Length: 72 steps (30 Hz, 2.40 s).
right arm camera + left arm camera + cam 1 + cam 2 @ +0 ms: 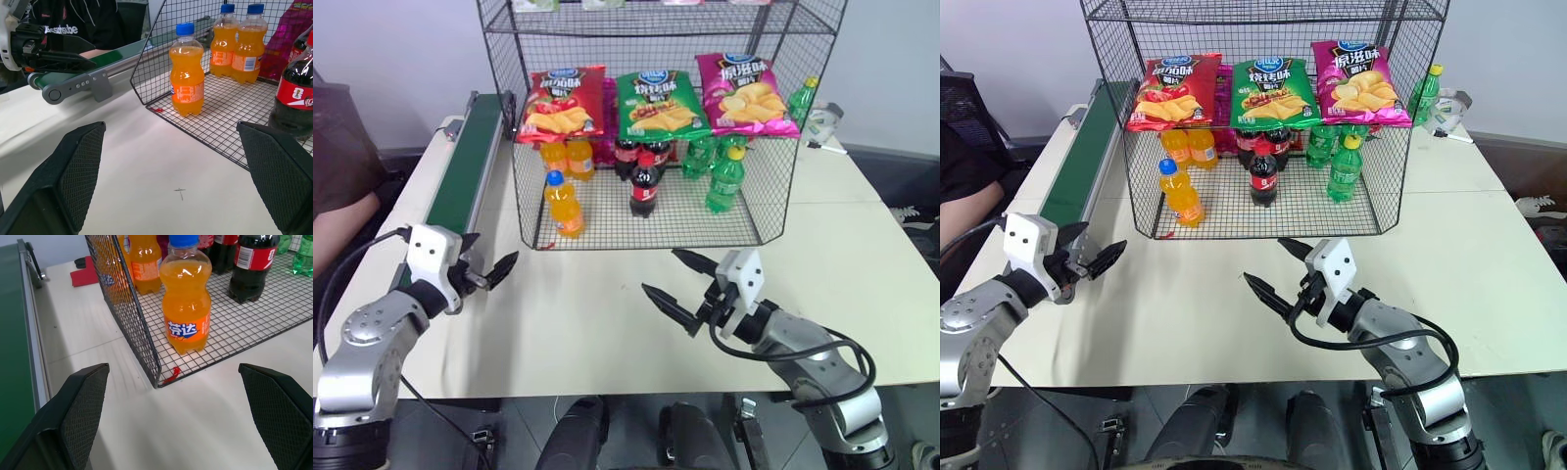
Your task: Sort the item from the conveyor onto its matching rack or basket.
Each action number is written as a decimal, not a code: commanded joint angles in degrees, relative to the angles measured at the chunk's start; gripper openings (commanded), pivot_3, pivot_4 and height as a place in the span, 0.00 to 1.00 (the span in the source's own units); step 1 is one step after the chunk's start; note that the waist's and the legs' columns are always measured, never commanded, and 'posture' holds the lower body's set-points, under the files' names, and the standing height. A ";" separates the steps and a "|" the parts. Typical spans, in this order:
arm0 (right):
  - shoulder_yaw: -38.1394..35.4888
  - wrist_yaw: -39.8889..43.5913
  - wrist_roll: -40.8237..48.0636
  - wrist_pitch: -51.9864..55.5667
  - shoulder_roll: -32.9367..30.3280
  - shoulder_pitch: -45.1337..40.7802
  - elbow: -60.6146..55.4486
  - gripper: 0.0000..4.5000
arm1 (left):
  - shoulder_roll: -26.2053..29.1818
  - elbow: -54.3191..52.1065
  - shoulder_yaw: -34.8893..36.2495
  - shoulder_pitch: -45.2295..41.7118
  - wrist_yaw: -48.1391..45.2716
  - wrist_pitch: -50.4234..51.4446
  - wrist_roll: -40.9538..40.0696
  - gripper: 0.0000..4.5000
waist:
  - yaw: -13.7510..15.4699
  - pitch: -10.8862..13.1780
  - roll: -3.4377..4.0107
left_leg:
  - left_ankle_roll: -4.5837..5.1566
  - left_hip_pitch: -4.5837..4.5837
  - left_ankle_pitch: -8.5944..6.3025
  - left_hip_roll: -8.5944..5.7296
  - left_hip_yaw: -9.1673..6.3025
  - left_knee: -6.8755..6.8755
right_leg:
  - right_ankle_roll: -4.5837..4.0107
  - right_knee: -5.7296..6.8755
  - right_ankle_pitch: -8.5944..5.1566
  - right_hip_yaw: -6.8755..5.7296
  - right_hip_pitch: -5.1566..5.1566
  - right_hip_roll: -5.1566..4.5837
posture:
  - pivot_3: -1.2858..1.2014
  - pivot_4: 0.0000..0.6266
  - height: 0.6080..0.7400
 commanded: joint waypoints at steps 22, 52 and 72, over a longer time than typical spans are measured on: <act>-0.03 0.11 0.44 -0.06 -0.33 -0.39 -2.83 1.00 | -0.49 -1.37 1.18 -0.83 1.22 -2.81 0.62 0.99 | 0.01 0.00 0.00 | -0.09 0.00 -0.06 0.00 0.00 -0.01 | -0.01 -0.03 0.00 0.00 0.00 0.00 | 0.52 0.24 1.00; 0.39 -1.73 1.96 0.92 0.31 2.20 -5.59 1.00 | -2.21 -1.53 0.78 -0.51 1.52 -3.90 1.38 0.99 | 0.01 0.00 0.00 | -0.12 -0.01 -0.08 0.00 0.00 -0.03 | -0.01 -0.05 0.00 0.00 0.00 0.00 | 0.52 0.24 1.00; 1.31 -0.04 2.16 -0.04 1.05 -0.57 -2.43 1.00 | -2.15 -1.82 1.27 -1.16 4.40 -1.26 1.60 0.99 | 0.00 0.00 0.00 | -0.13 -0.01 -0.09 0.01 0.00 -0.06 | 0.00 -0.06 0.00 0.00 -0.01 0.00 | 0.52 0.24 1.00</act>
